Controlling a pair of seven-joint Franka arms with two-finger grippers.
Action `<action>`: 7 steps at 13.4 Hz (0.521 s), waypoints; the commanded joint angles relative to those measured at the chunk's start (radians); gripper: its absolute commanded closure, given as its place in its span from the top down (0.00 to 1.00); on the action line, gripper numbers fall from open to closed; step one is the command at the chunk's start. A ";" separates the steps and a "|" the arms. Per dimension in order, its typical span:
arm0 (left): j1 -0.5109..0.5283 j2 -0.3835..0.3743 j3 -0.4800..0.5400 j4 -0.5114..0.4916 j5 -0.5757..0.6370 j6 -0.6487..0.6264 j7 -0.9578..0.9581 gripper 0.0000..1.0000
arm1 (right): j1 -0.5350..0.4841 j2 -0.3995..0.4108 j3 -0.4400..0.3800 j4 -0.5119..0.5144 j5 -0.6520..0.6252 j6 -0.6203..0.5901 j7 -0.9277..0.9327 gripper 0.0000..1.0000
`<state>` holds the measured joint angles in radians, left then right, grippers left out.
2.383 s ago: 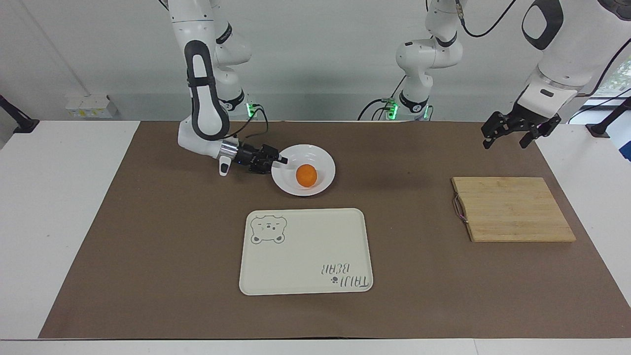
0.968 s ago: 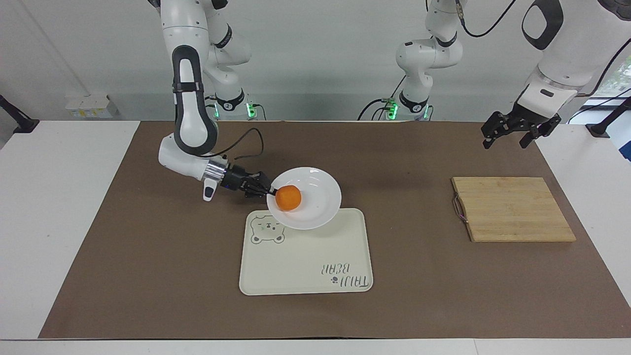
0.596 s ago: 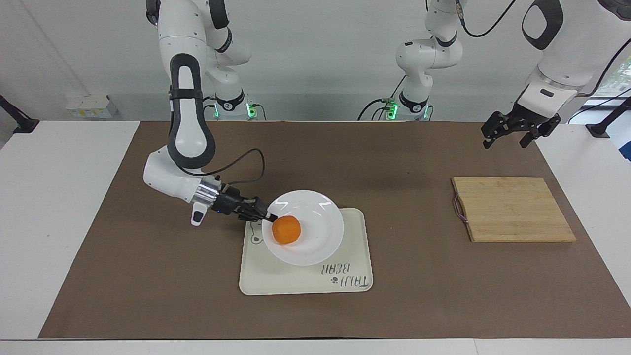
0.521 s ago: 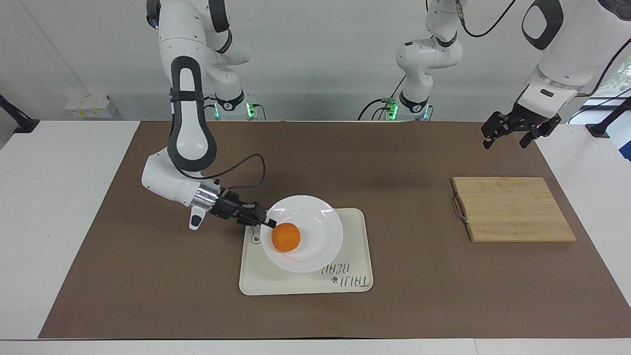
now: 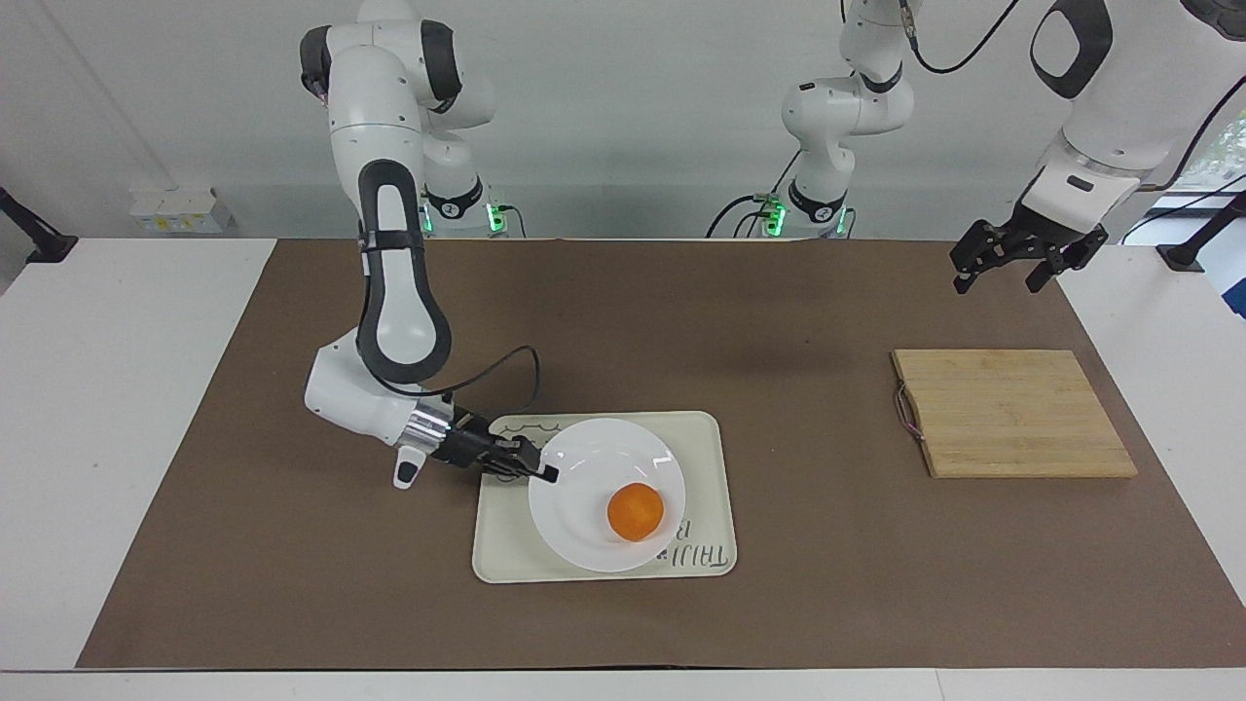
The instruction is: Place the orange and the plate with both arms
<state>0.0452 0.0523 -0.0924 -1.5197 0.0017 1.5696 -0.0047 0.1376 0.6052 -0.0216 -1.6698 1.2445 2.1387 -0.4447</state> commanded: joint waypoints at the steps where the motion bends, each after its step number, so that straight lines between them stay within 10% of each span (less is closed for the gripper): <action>1: -0.001 -0.022 0.002 -0.023 0.015 0.013 0.006 1.00 | -0.010 -0.019 0.009 -0.040 -0.017 -0.014 -0.038 0.00; 7: -0.001 -0.022 0.002 -0.023 0.015 0.012 0.006 1.00 | -0.007 -0.018 0.014 -0.080 -0.013 -0.022 -0.088 0.00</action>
<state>0.0452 0.0523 -0.0924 -1.5197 0.0017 1.5696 -0.0047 0.1388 0.6058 -0.0193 -1.7154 1.2440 2.1224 -0.5106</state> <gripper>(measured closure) 0.000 0.960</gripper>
